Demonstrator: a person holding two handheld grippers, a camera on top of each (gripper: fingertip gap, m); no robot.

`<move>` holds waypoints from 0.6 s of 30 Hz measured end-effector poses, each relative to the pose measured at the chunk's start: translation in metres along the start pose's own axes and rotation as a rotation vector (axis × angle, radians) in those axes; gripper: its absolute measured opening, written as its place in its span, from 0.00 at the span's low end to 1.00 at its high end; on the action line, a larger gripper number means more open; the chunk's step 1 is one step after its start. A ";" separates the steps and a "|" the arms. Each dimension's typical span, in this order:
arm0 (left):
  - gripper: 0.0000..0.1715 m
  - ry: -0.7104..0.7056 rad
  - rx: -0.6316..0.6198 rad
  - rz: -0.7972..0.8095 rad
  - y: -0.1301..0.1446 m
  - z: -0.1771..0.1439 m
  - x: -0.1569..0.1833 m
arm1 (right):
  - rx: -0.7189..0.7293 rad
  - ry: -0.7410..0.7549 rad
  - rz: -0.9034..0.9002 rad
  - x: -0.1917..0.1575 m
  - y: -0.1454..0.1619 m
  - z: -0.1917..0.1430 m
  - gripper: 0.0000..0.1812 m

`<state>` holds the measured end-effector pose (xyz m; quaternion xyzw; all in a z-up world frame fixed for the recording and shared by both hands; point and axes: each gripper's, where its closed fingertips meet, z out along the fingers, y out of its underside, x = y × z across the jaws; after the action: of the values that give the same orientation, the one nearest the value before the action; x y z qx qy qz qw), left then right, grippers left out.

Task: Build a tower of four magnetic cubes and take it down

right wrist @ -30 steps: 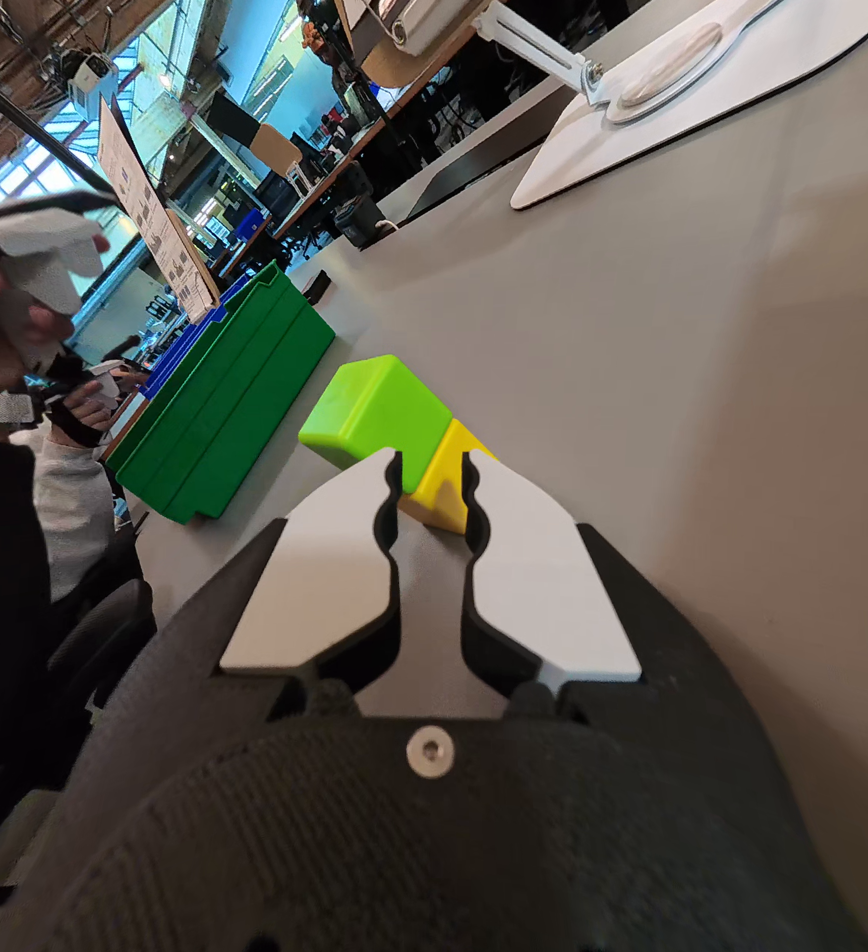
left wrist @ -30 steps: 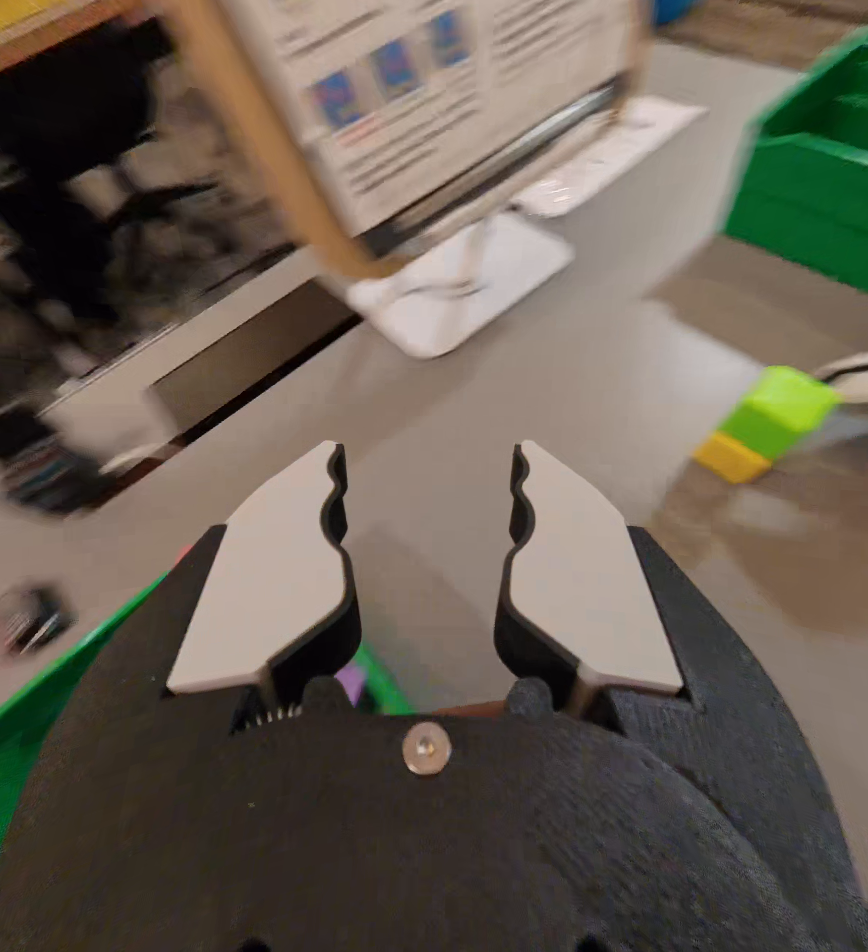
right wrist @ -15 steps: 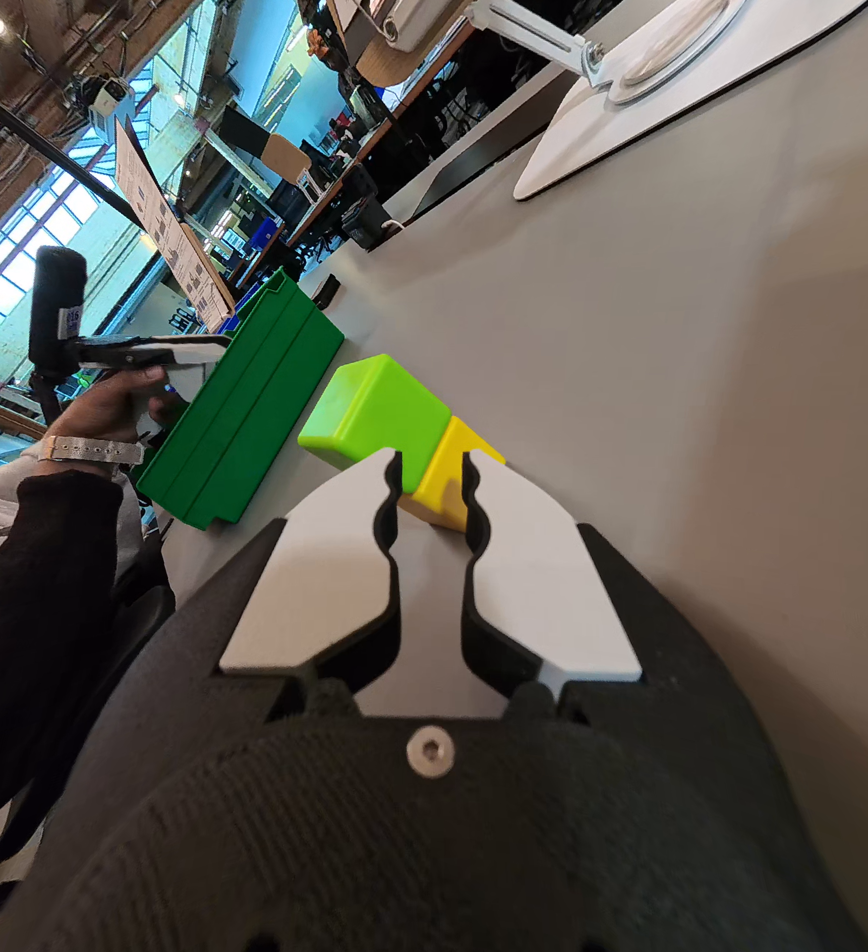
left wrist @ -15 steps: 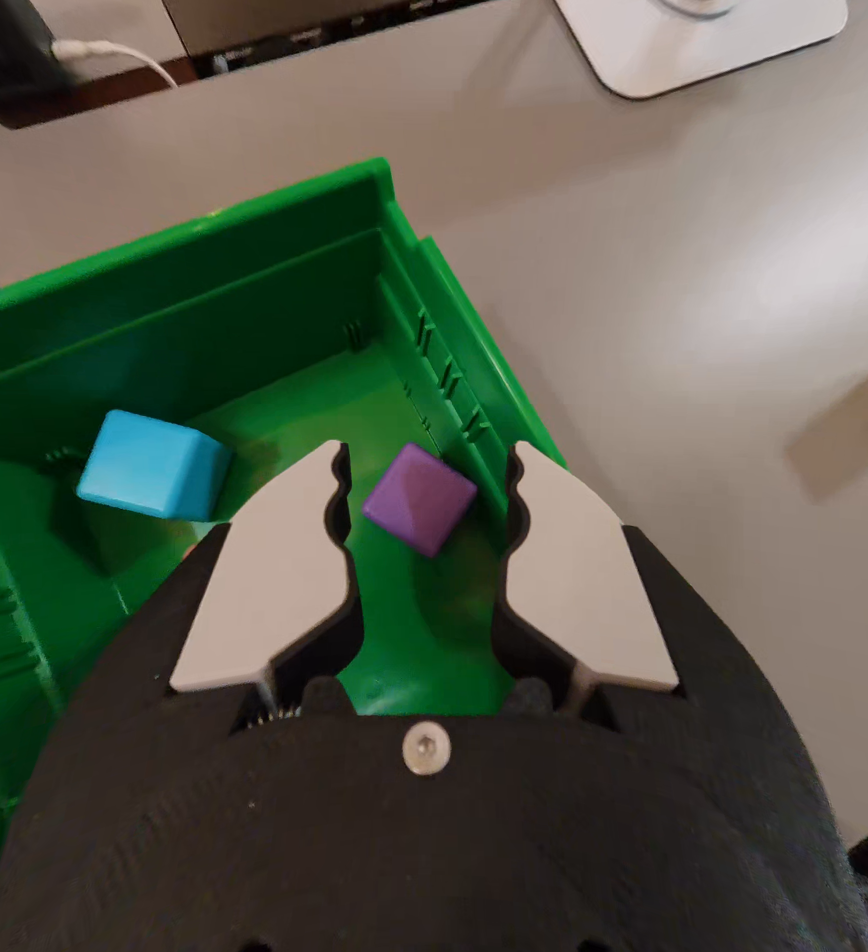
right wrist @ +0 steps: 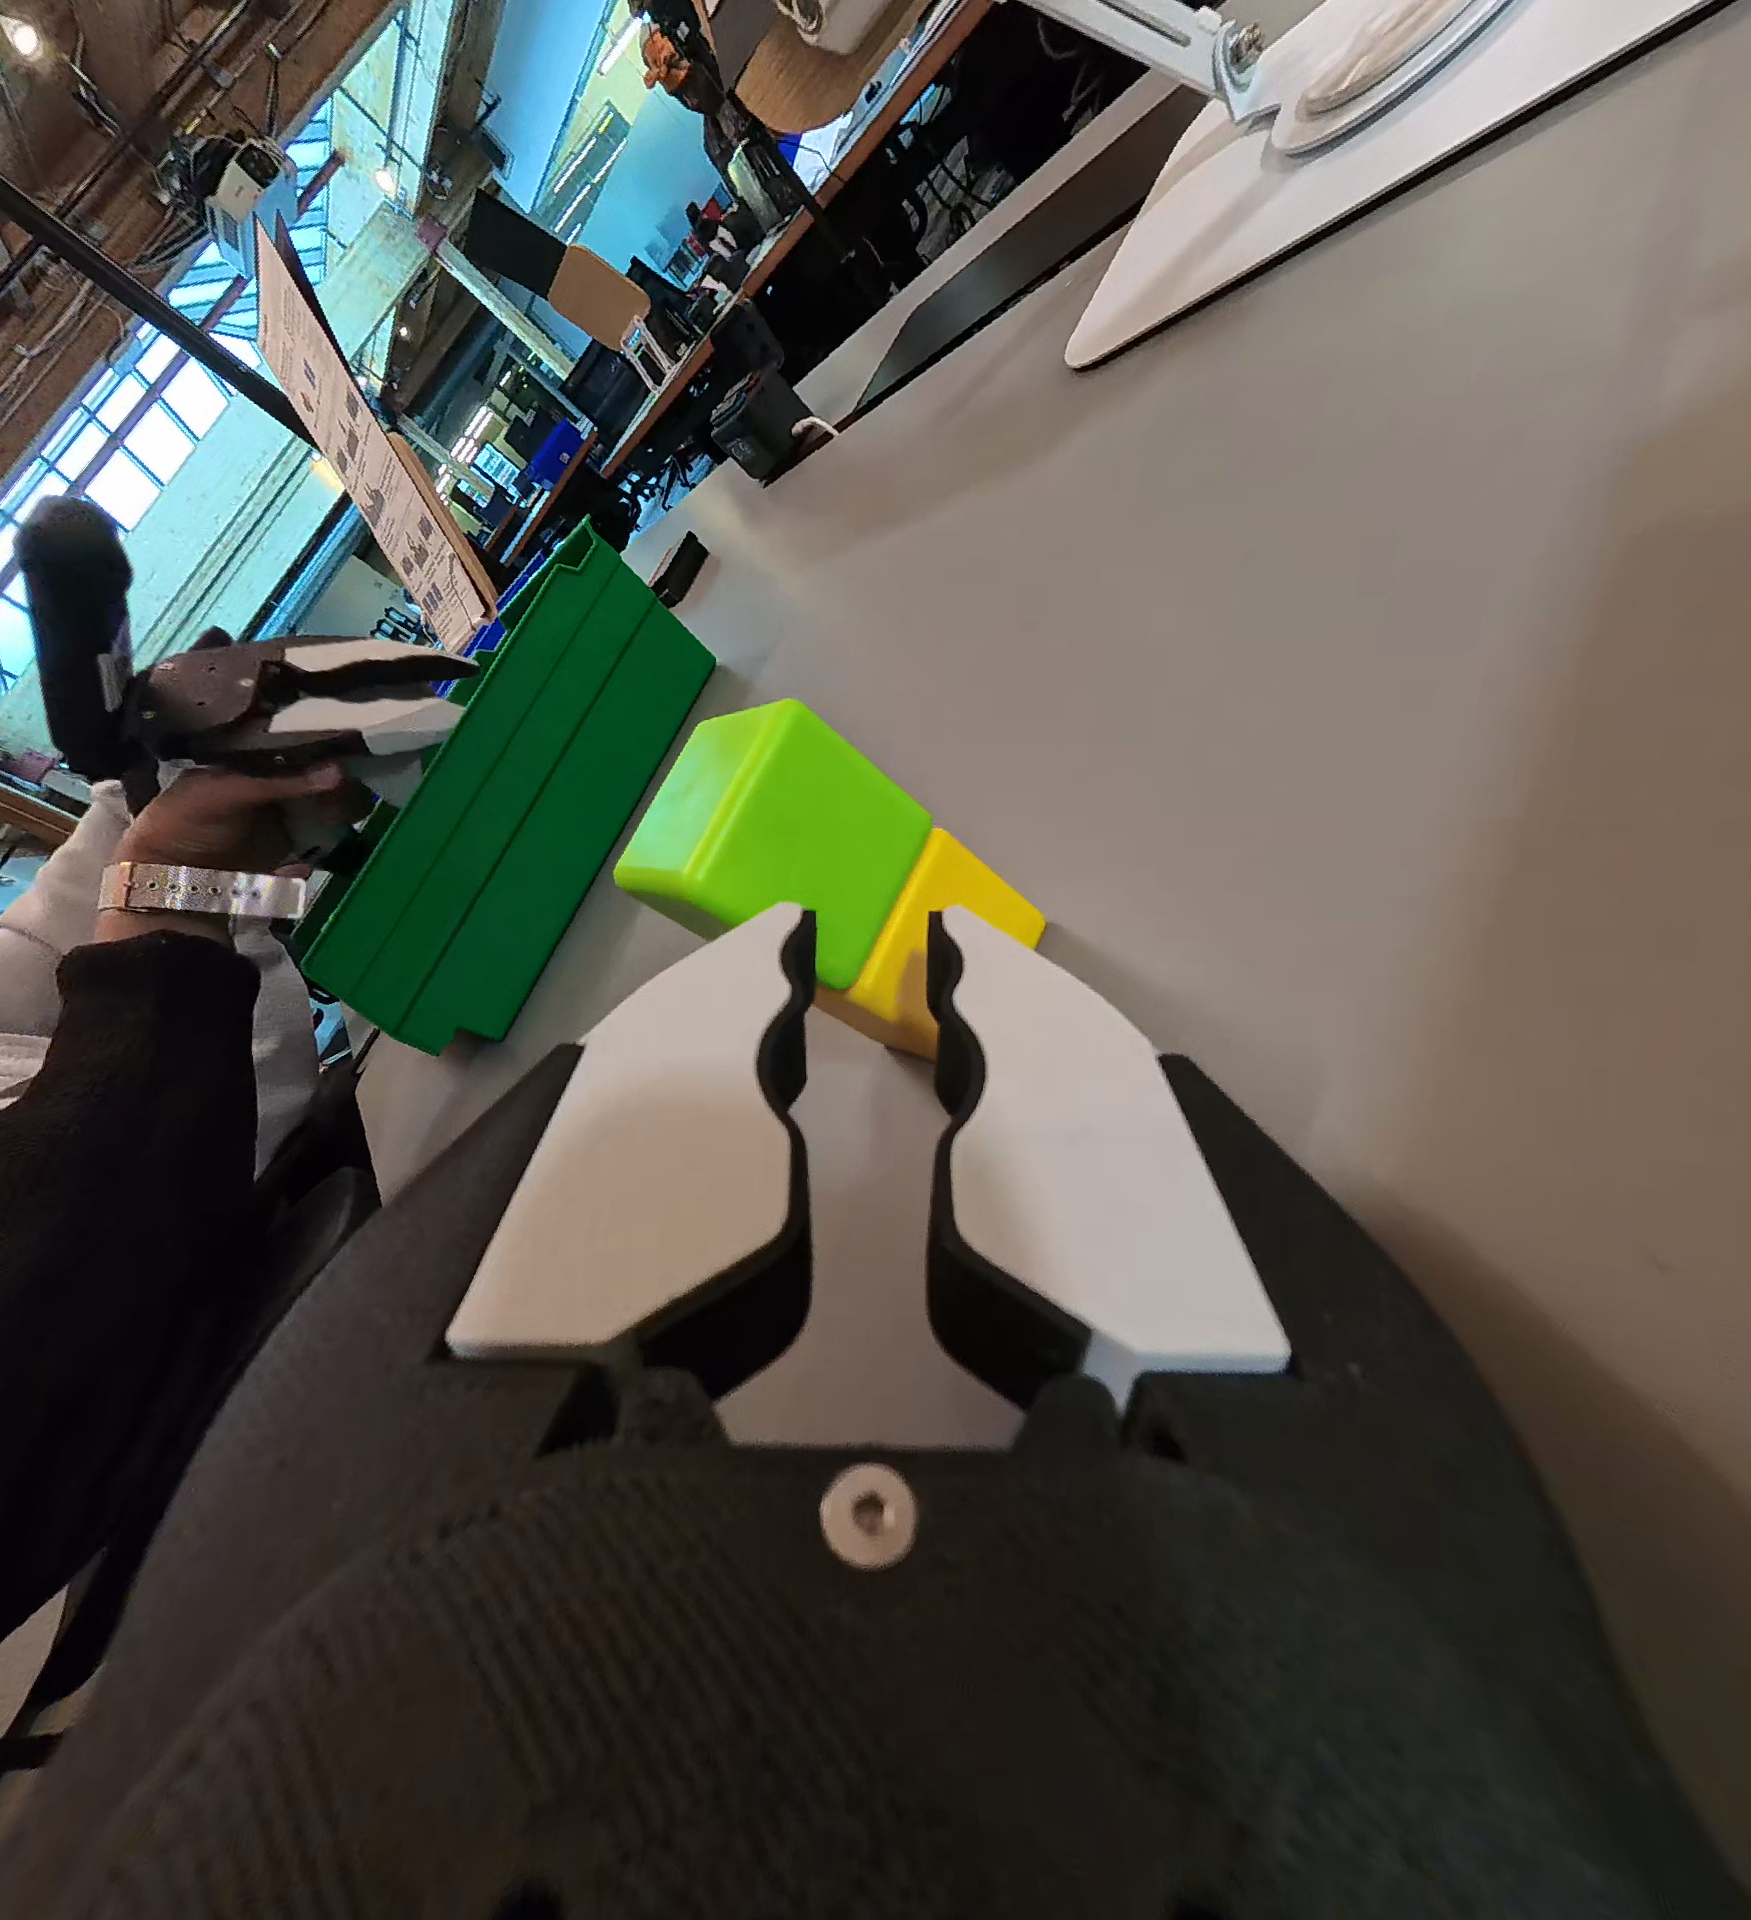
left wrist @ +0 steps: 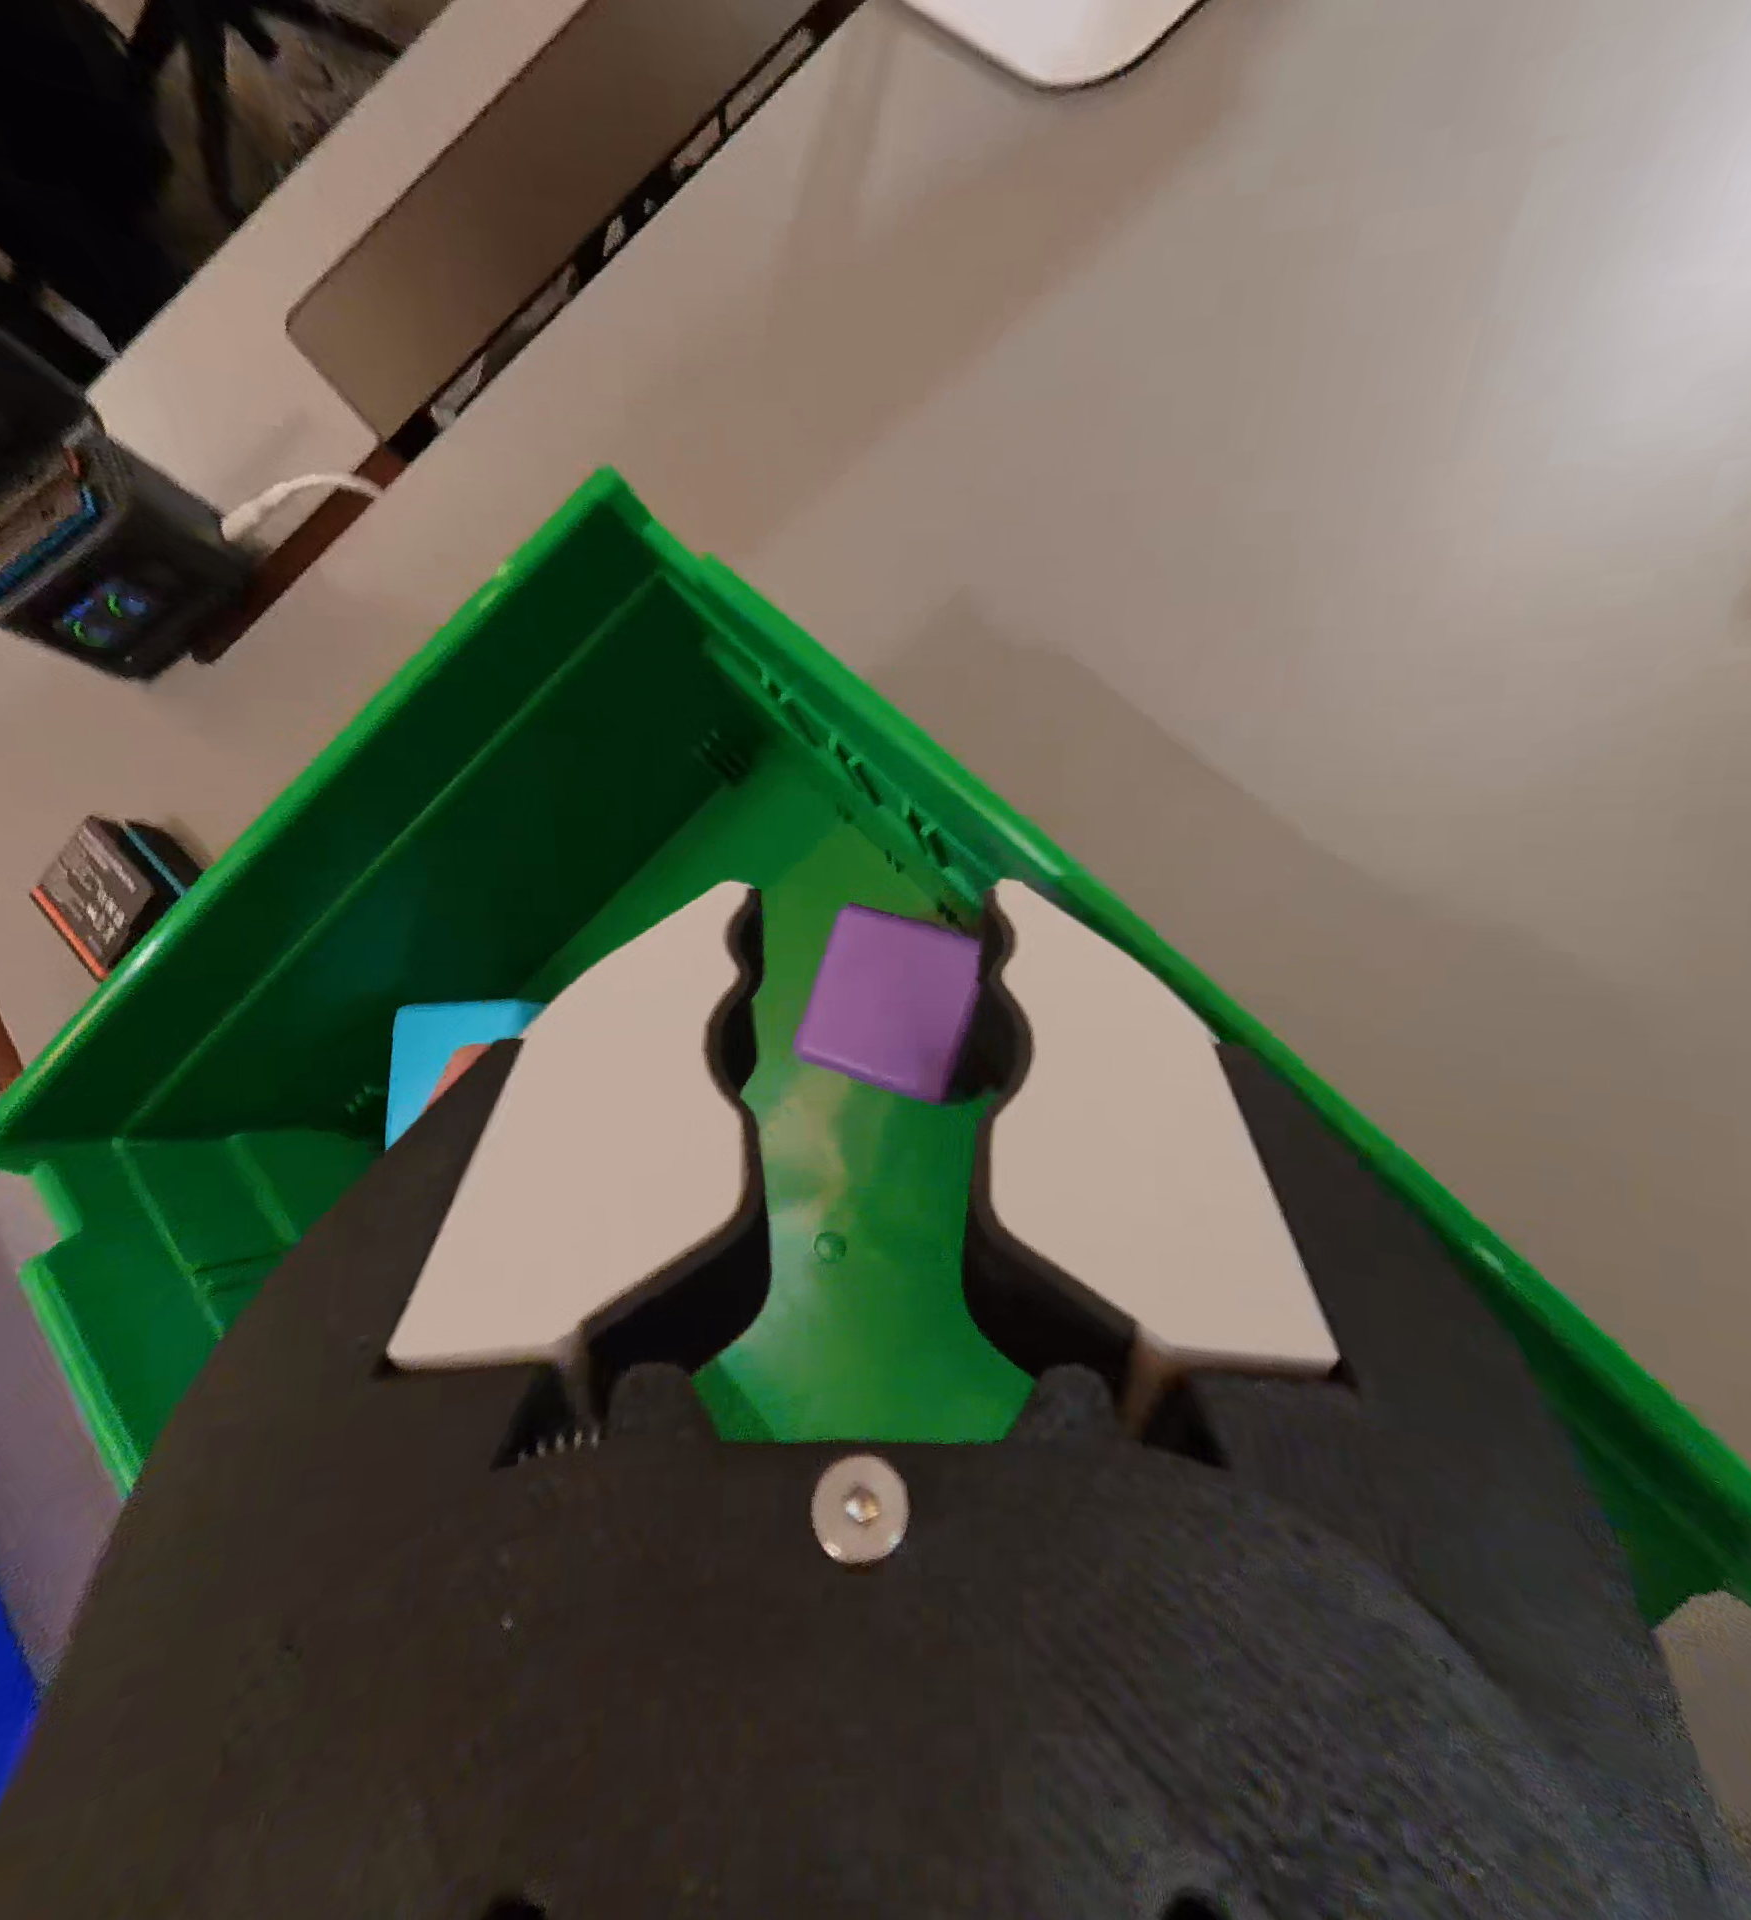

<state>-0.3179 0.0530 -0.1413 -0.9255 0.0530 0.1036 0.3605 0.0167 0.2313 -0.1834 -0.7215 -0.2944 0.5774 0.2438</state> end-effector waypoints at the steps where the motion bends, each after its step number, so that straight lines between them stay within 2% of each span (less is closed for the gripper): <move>1: 0.29 -0.013 -0.028 -0.013 0.006 0.001 -0.003 | -0.001 0.000 0.001 0.000 0.000 0.000 0.11; 6: 0.44 -0.004 -0.123 -0.154 0.034 0.011 -0.009 | 0.000 -0.004 0.012 0.001 -0.001 0.001 0.11; 12: 0.41 0.021 -0.081 -0.197 0.031 0.026 -0.005 | 0.006 -0.004 0.022 0.002 -0.002 0.000 0.11; 18: 0.45 -0.023 -0.275 -0.201 0.068 0.037 -0.008 | 0.010 -0.004 0.025 0.003 -0.003 -0.001 0.11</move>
<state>-0.3433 0.0289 -0.2107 -0.9655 -0.0588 0.0839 0.2395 0.0174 0.2352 -0.1832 -0.7226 -0.2827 0.5835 0.2396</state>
